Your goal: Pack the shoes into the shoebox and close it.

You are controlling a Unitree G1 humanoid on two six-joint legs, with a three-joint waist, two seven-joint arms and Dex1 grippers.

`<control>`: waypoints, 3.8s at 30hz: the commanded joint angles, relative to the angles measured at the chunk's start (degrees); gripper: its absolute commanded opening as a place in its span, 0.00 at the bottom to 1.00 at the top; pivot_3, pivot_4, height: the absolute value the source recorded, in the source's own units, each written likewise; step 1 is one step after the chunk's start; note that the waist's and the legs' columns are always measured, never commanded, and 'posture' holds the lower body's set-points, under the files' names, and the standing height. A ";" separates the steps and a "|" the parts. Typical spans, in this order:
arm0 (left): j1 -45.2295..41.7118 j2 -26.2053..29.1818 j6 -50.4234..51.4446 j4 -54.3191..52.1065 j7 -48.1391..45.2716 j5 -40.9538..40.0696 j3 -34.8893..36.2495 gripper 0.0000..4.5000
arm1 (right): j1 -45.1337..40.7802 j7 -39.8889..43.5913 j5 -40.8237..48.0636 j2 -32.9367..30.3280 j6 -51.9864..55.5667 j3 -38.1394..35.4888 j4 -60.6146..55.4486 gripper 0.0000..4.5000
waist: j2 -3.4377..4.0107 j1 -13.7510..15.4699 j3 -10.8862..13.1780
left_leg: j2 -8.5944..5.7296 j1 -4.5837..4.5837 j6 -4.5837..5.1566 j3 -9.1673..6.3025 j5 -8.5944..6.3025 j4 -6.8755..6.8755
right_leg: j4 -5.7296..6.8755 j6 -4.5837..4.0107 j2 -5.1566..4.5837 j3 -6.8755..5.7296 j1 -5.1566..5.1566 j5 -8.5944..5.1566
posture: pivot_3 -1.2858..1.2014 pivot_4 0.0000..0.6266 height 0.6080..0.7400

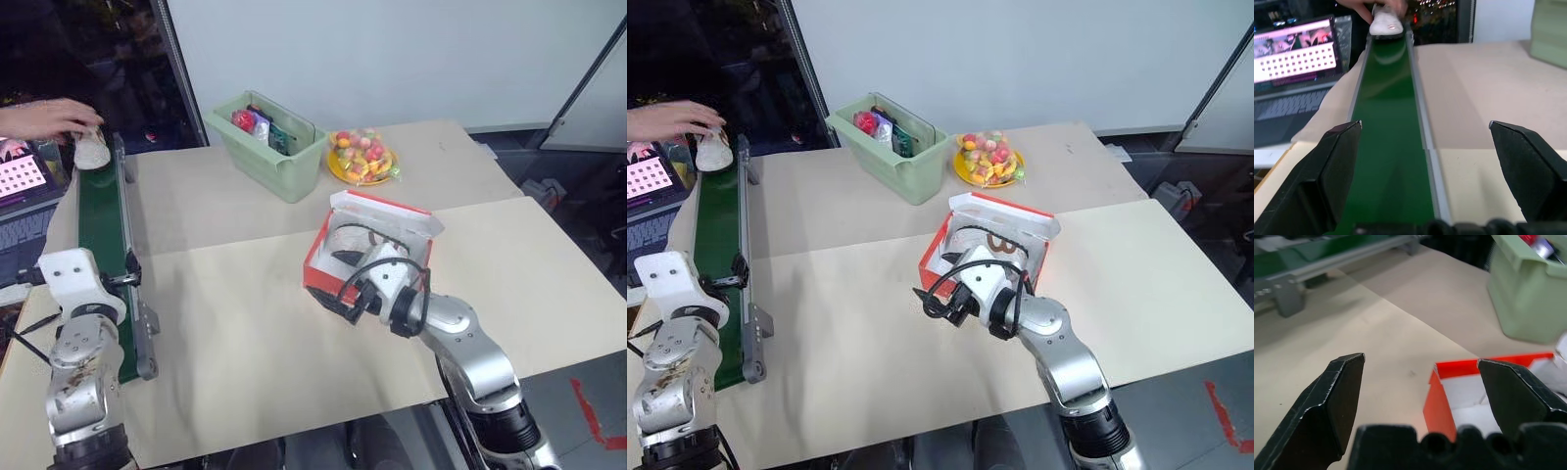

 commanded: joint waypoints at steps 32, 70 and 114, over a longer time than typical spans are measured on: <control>0.44 0.82 -0.28 -0.21 2.97 2.58 0.17 1.00 | -2.90 17.92 16.70 -7.07 0.59 0.22 1.07 0.97 | -0.08 0.44 0.02 | 0.01 0.07 0.07 -0.04 -0.06 0.01 | -0.09 0.02 -0.02 -0.04 0.15 -0.01 | 0.52 0.24 1.00; -0.54 -0.05 11.10 -0.13 5.16 1.70 0.02 0.30 | -6.90 13.41 22.72 -6.77 6.74 -3.20 -1.04 1.00 | -0.08 1.83 0.02 | 0.00 0.25 0.05 -0.13 -0.06 0.01 | -0.10 0.05 -0.03 -0.16 0.41 -0.04 | 0.52 0.24 1.00; -10.41 0.23 5.36 -12.21 3.36 8.18 -14.44 0.01 | -20.72 -10.53 43.84 4.93 33.47 -20.93 15.65 1.00 | -0.19 1.65 0.07 | 0.02 -0.32 0.06 -0.22 -0.11 -0.09 | -0.18 -0.01 -0.05 -0.23 -0.15 0.00 | 0.52 0.24 1.00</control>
